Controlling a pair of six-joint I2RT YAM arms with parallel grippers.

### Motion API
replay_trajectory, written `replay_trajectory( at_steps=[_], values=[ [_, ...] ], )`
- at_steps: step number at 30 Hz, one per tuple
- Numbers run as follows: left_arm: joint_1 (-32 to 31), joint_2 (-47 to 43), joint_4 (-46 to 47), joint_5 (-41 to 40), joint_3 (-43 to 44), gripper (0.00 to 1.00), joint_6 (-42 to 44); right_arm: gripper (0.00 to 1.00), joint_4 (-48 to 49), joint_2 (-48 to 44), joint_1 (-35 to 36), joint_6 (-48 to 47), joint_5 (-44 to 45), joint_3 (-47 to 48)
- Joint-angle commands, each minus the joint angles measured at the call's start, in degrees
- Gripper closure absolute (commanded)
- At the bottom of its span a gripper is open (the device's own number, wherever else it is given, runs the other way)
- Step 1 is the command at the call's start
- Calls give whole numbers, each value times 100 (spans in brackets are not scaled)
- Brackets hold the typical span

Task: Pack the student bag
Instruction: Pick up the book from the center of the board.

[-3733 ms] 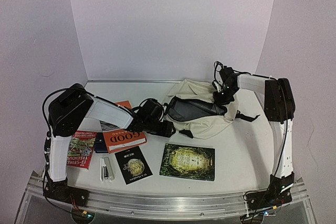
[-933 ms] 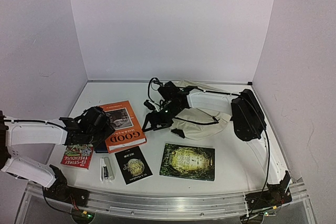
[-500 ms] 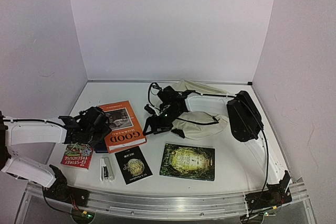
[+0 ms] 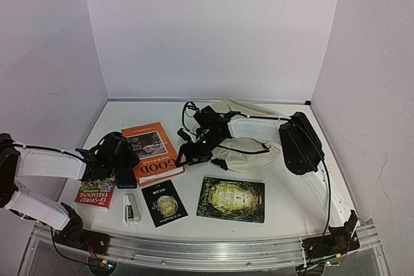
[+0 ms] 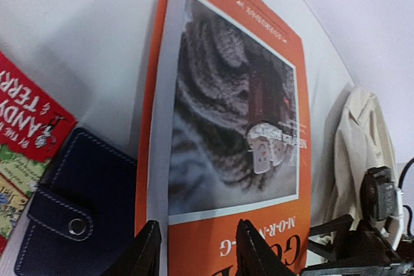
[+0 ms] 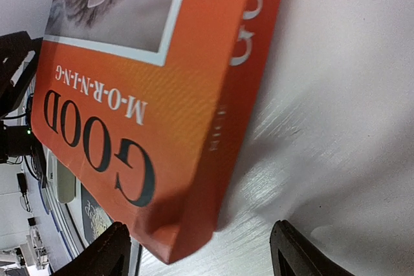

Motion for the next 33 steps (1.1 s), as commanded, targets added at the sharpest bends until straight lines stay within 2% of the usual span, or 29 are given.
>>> replay_trajectory(
  at_steps=[1,6,9,10,14,18,27,33],
  values=[
    [18,-53,972,190,52,72,509,26,97,178,50,55,-313,34],
    [19,-143,1012,188,115,95,680,26,108,94,55,59,-483,113],
    [14,-201,737,49,179,99,605,26,106,18,46,54,-474,108],
    [17,-241,562,-56,204,97,488,26,107,-14,52,49,-418,97],
    [18,-552,-606,-536,183,79,-294,26,106,-136,48,-45,69,-7],
    [68,-588,-907,-556,74,73,-463,27,106,-81,46,-9,321,5],
    [348,336,540,345,-8,72,-43,28,106,-9,43,-19,329,4],
    [370,860,1270,701,183,78,439,31,106,47,54,-36,262,4]
  ],
)
